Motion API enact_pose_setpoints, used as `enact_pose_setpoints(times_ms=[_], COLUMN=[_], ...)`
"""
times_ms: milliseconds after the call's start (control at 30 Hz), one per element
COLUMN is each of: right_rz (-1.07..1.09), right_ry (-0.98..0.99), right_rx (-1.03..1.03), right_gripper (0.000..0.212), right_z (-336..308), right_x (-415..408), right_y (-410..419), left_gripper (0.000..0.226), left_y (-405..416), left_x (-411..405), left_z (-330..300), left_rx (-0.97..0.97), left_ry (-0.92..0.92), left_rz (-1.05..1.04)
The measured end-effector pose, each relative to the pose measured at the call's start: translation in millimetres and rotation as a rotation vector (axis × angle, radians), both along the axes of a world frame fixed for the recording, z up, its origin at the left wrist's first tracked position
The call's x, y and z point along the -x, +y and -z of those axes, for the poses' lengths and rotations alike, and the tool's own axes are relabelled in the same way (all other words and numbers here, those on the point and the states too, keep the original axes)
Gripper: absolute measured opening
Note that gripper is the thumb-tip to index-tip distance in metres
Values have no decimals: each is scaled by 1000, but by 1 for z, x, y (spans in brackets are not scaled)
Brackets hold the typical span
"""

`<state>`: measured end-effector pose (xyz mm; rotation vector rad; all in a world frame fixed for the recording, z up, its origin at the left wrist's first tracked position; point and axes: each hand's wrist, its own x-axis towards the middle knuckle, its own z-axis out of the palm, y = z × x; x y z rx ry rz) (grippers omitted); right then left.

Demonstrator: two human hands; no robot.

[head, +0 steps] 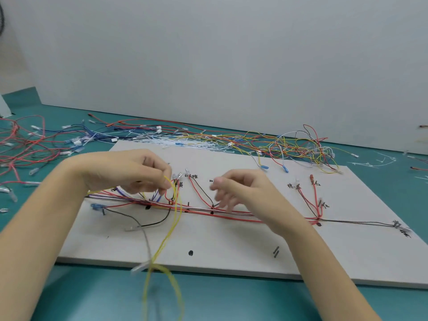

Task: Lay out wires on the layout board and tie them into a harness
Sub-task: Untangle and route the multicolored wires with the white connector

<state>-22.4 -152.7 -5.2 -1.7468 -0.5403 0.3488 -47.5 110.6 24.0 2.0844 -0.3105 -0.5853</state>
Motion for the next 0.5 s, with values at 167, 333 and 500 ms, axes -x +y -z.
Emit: enact_pose_setpoints(times_ms=[167,333,500], right_rz=[-272,-240,-194], right_ry=[272,362,528], right_rx=[-124,-228,-423], right_gripper=[40,21,20], right_z=[6,7,-2], right_x=[17,19,11], right_y=[22,24,12], left_gripper=[20,30,37], left_y=[-19,-23,-21], left_x=[-9,-9,-7], left_z=[6,7,2], left_rx=[123,166,206], left_ry=[-122,-152,-154], left_rz=[-217,-274,-278])
